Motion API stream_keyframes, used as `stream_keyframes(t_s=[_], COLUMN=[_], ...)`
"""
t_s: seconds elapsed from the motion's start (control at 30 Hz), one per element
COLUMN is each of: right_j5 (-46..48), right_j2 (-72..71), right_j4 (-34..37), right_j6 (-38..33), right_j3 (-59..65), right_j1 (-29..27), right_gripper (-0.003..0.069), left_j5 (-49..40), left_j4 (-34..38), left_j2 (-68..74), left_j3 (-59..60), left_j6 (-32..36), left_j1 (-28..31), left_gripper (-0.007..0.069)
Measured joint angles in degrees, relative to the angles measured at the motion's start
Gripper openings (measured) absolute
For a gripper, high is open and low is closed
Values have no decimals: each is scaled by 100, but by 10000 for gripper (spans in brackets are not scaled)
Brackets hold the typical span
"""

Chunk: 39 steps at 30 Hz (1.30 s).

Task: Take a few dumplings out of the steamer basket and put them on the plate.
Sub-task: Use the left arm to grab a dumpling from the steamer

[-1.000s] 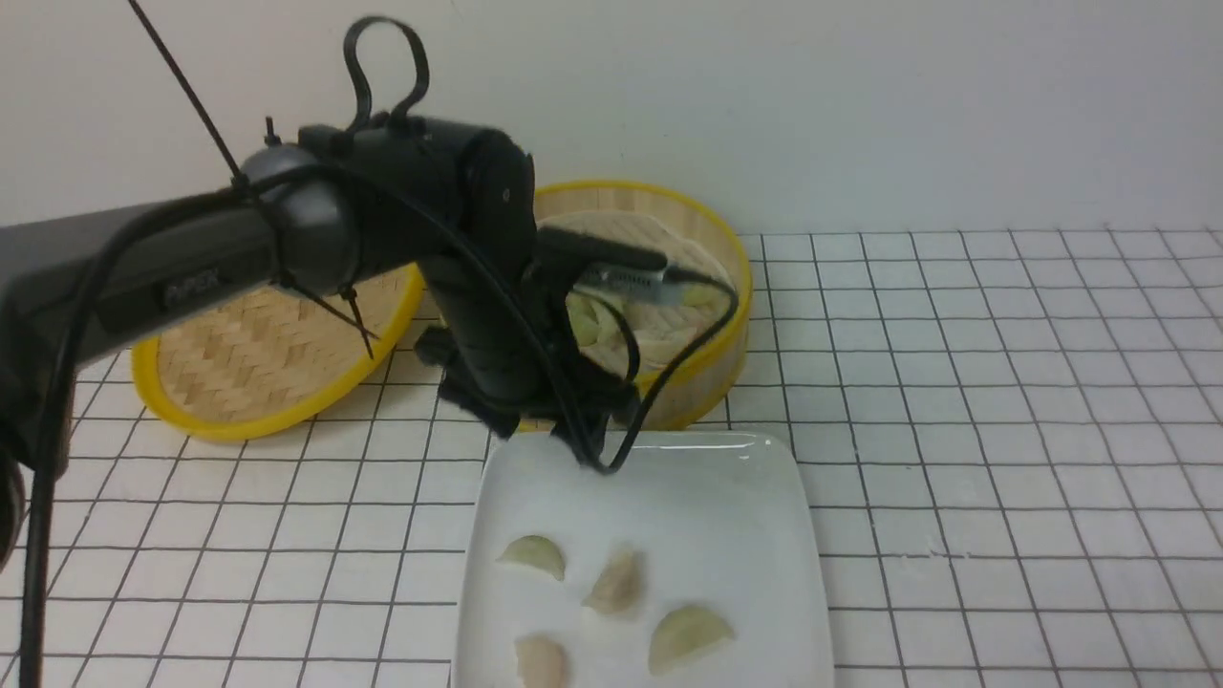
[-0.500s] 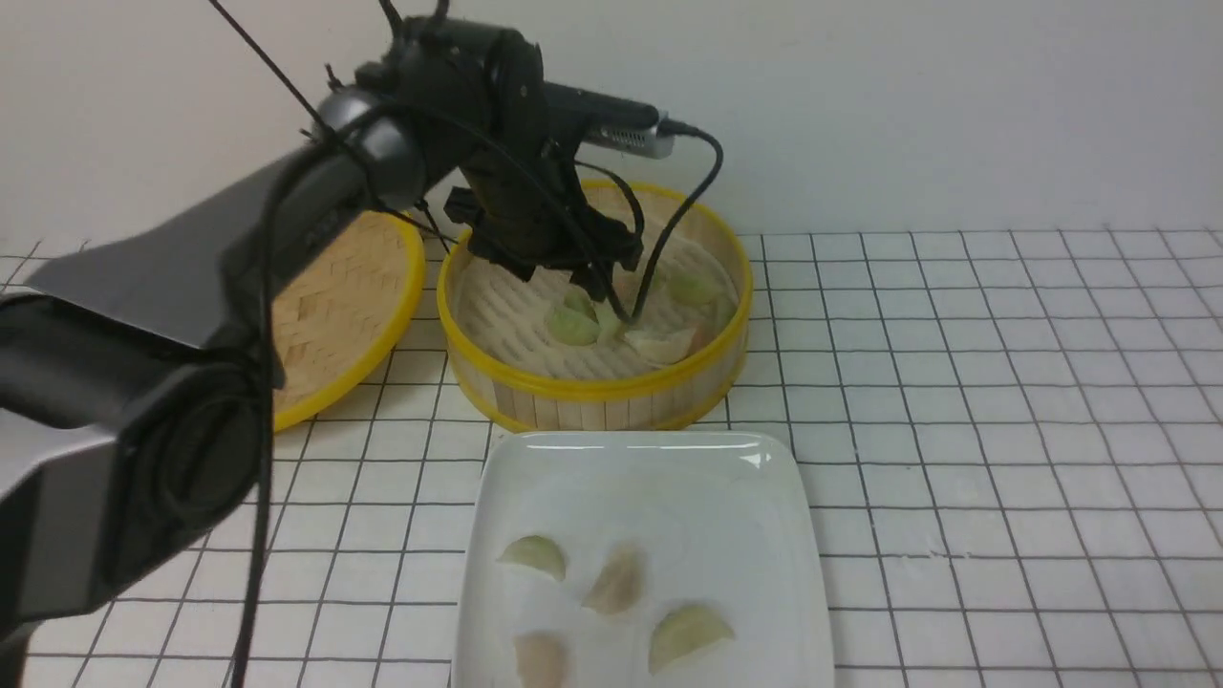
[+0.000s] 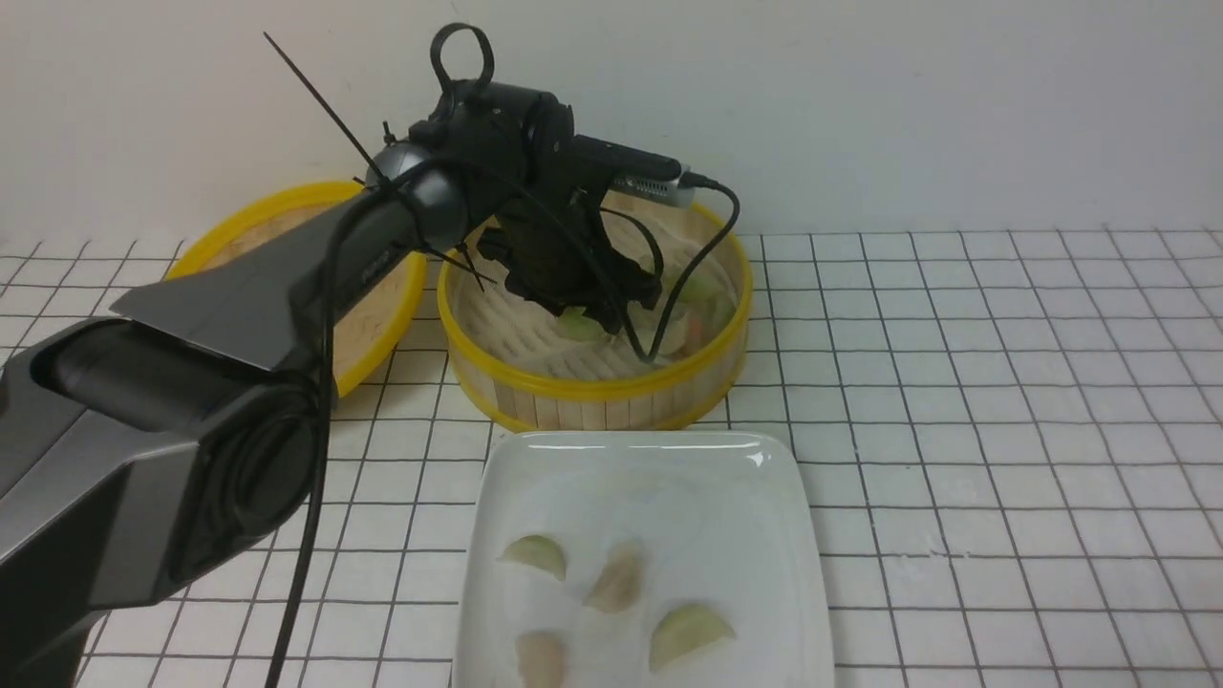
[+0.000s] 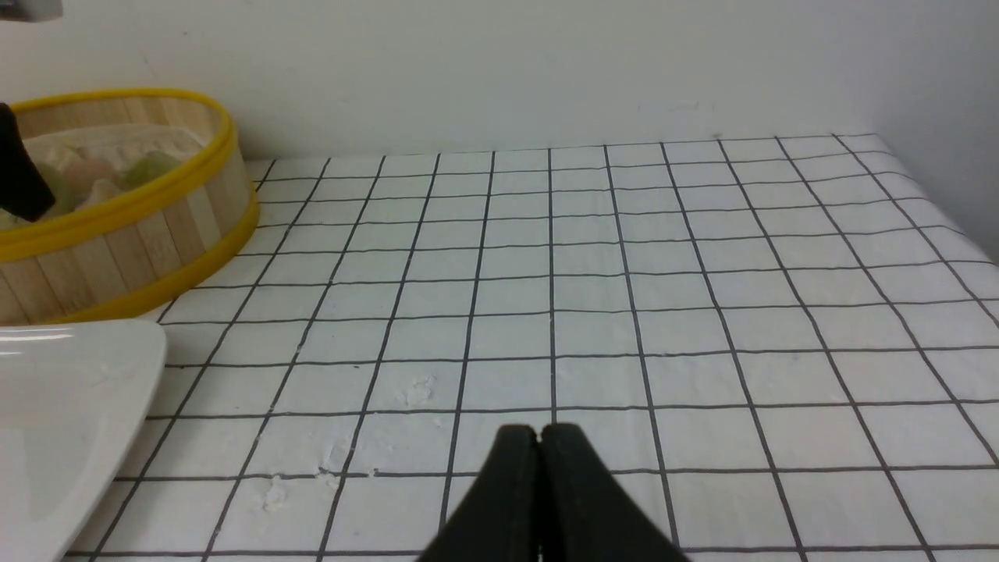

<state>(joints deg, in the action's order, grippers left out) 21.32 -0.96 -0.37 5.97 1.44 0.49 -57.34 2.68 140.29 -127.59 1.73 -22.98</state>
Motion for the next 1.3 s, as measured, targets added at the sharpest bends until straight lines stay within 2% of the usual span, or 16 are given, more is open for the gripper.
stream_keyframes(t_s=[0.03,0.23,0.27,0.3,0.4,0.53,0.77,0.87,0.9,1.03,1.07,1.2,1.3], right_j5=[0,0,0,0,0,0,0,0,0,0,0,0,0], right_j2=[0,0,0,0,0,0,0,0,0,0,0,0,0], right_j4=[0,0,0,0,0,0,0,0,0,0,0,0,0], right_j6=[0,0,0,0,0,0,0,0,0,0,0,0,7], right_j3=[0,0,0,0,0,0,0,0,0,0,0,0,0], right_j1=[0,0,0,0,0,0,0,0,0,0,0,0,0], right_gripper=[-10,-10,-10,-10,-10,-10,-10,-10,-10,-10,-10,-10,-10], left_j5=[-55,-489,-639,-795,-1190,-1332,-1386,-1408,-1414,-1414,-1414,-1414,-1414], left_j4=[-31,-268,-303,-345,-411,-418,-586,-712,-755,-787,-787,-782,-729], left_j2=[-13,-15,-15,-15,-62,-202,-356,-216,-118,235,320,515,609], left_j3=[-13,-373,-466,-599,-996,-1454,-1547,-1547,-1542,-1526,-1525,-1525,-1525], left_j6=[0,0,0,0,0,6,179,193,193,189,140,-172,-234], left_j1=[0,0,6,12,29,29,29,29,29,29,29,29,29], left_gripper=[281,268,223,148,28,-6,-3,31,65,229,302,469,540])
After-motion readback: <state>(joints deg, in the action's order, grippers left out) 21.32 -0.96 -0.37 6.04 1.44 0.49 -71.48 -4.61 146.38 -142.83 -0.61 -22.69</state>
